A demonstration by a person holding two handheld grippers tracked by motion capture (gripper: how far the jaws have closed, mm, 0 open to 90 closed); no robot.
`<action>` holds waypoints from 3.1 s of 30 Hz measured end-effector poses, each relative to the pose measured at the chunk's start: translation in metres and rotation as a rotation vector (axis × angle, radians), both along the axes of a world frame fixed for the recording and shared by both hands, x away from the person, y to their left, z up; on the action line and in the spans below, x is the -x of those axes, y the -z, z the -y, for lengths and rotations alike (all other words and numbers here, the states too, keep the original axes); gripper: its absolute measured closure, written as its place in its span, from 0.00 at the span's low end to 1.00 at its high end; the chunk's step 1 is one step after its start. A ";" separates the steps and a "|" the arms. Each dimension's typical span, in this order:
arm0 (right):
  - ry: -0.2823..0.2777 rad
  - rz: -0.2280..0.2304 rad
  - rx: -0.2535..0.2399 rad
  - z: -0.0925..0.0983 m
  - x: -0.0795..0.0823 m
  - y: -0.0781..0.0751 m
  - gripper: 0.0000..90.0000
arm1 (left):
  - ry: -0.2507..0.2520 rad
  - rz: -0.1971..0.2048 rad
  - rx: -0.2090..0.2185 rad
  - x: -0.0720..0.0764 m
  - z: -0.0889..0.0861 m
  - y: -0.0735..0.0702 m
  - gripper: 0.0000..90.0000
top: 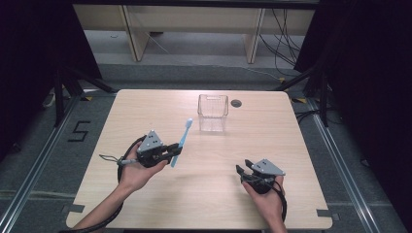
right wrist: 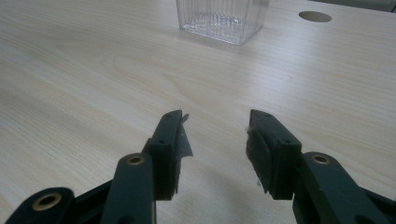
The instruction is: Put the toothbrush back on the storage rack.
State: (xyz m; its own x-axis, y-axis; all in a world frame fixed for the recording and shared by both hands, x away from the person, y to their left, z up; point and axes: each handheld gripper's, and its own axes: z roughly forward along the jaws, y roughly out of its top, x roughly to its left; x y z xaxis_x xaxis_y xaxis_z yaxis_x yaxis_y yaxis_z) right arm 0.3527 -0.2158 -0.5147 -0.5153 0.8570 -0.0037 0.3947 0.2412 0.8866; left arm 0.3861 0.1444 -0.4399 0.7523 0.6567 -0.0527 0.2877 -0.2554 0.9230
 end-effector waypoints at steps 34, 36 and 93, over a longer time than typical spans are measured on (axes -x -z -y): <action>0.022 0.072 -0.078 0.004 0.003 -0.010 0.61 | -0.085 0.081 0.160 0.002 -0.014 0.019 0.87; 0.022 0.077 -0.083 0.004 0.003 -0.011 0.61 | -0.087 0.074 0.155 0.002 -0.013 0.018 0.87; -0.199 0.214 -0.318 -0.096 -0.009 -0.091 0.68 | -0.036 0.206 0.168 0.016 0.032 0.016 0.87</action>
State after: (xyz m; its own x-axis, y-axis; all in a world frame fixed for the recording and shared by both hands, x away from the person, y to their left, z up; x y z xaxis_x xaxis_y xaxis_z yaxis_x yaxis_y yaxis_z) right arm 0.3613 -0.1195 -0.4238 -0.6870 0.7166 0.1201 0.1674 -0.0046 0.9859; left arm 0.3705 0.1127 -0.4562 0.7348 0.6782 -0.0112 0.0951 -0.0866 0.9917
